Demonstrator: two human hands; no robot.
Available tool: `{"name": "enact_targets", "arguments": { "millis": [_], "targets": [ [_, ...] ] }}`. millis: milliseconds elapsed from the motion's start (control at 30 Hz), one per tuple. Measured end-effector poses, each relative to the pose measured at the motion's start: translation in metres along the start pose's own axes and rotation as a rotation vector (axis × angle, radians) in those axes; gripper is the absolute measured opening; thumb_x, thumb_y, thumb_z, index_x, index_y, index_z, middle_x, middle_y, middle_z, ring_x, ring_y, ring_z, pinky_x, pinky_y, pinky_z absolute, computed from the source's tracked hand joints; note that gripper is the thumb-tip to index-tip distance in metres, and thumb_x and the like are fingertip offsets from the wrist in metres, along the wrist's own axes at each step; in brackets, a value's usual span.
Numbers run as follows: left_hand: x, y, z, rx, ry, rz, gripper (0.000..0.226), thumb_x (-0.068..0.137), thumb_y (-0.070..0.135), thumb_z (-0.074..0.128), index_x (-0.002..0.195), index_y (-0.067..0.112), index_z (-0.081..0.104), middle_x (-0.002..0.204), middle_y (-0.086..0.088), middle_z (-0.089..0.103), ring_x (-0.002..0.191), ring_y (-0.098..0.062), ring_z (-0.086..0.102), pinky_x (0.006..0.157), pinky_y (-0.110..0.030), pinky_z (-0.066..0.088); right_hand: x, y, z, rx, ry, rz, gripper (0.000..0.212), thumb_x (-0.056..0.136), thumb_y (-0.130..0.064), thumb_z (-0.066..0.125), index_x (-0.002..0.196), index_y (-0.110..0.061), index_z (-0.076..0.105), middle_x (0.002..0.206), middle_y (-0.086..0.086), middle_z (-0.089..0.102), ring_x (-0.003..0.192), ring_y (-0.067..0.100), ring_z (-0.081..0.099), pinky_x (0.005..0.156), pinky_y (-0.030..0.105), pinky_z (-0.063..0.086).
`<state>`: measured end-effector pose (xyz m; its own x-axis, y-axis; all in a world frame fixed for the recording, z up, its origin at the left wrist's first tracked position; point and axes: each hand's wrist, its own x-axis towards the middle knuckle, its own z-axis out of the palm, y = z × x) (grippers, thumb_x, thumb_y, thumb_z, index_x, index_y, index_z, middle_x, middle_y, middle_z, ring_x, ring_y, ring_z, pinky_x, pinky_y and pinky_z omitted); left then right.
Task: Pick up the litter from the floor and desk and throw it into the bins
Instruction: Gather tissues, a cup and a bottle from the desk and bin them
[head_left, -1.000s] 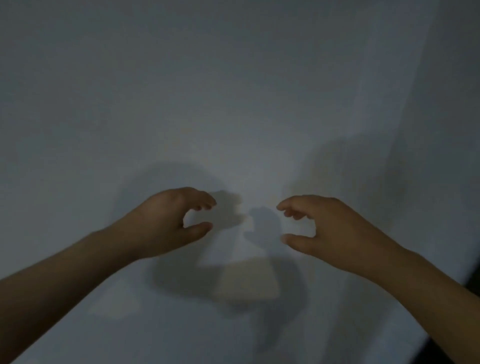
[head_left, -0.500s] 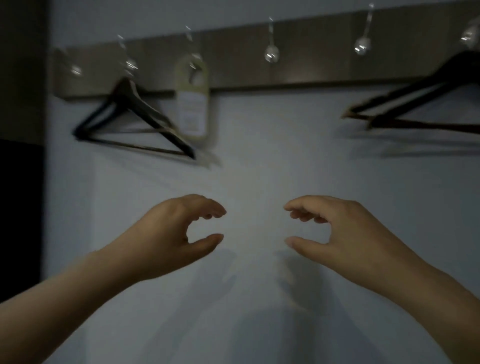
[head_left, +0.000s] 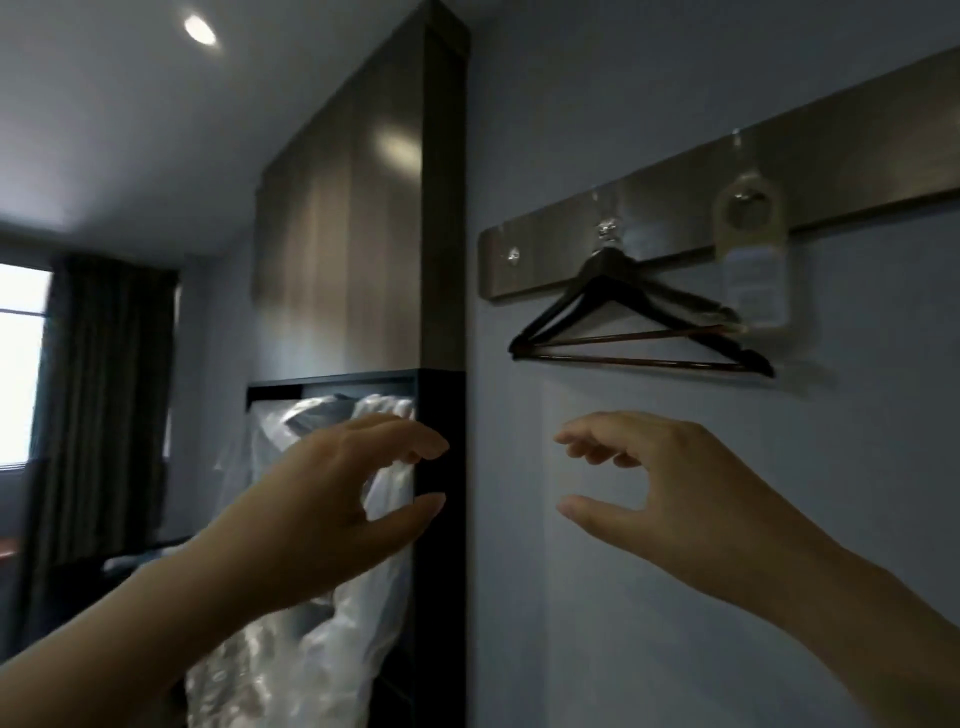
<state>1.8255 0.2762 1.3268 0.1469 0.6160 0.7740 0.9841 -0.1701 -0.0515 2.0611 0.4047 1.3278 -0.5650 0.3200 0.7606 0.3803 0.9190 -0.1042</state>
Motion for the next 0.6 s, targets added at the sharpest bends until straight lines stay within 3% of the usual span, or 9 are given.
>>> {"name": "enact_targets", "arguments": {
  "millis": [100,267,400,533,600],
  "targets": [
    [-0.023,-0.035,-0.023,0.079,-0.024,-0.075,0.043,0.078,0.065,0.049,0.114,0.044,0.057,0.109,0.028,0.059,0.103,0.011,0.055,0.083,-0.014,0.05,0.027,-0.025,0.039,0.073,-0.042,-0.093,0.044,0.08,-0.051,0.065,0.121,-0.045,0.052,0.11,-0.028,0.056,0.108,-0.012,0.046,0.09,0.011,0.043],
    [-0.049,-0.078,-0.046,0.173,-0.004,-0.199,0.047,0.074,0.067,0.047,0.113,0.044,0.057,0.107,0.028,0.059,0.101,0.01,0.056,0.086,-0.02,0.052,0.072,-0.055,0.095,0.198,-0.058,-0.244,0.045,0.078,-0.045,0.071,0.121,-0.039,0.058,0.111,-0.024,0.059,0.105,-0.006,0.053,0.09,0.018,0.046],
    [-0.059,-0.108,-0.05,0.273,-0.016,-0.283,0.046,0.076,0.066,0.048,0.115,0.044,0.056,0.108,0.027,0.059,0.103,0.011,0.055,0.086,-0.015,0.05,0.108,-0.061,0.144,0.32,-0.054,-0.35,0.045,0.076,-0.047,0.072,0.118,-0.038,0.059,0.112,-0.027,0.056,0.104,-0.006,0.054,0.089,0.017,0.046],
    [-0.058,-0.135,-0.041,0.362,-0.054,-0.361,0.041,0.077,0.059,0.051,0.115,0.045,0.052,0.103,0.036,0.05,0.101,0.018,0.051,0.082,-0.004,0.044,0.145,-0.054,0.19,0.396,-0.057,-0.43,0.055,0.069,-0.064,0.055,0.118,-0.041,0.057,0.112,-0.027,0.057,0.103,-0.008,0.053,0.084,0.013,0.046],
    [-0.055,-0.151,-0.037,0.386,-0.057,-0.398,0.04,0.076,0.055,0.052,0.115,0.045,0.051,0.103,0.035,0.049,0.101,0.017,0.052,0.085,-0.006,0.045,0.165,-0.051,0.212,0.431,-0.064,-0.457,0.057,0.069,-0.064,0.055,0.121,-0.04,0.056,0.113,-0.026,0.058,0.103,-0.01,0.053,0.085,0.013,0.046]
  ]
}}
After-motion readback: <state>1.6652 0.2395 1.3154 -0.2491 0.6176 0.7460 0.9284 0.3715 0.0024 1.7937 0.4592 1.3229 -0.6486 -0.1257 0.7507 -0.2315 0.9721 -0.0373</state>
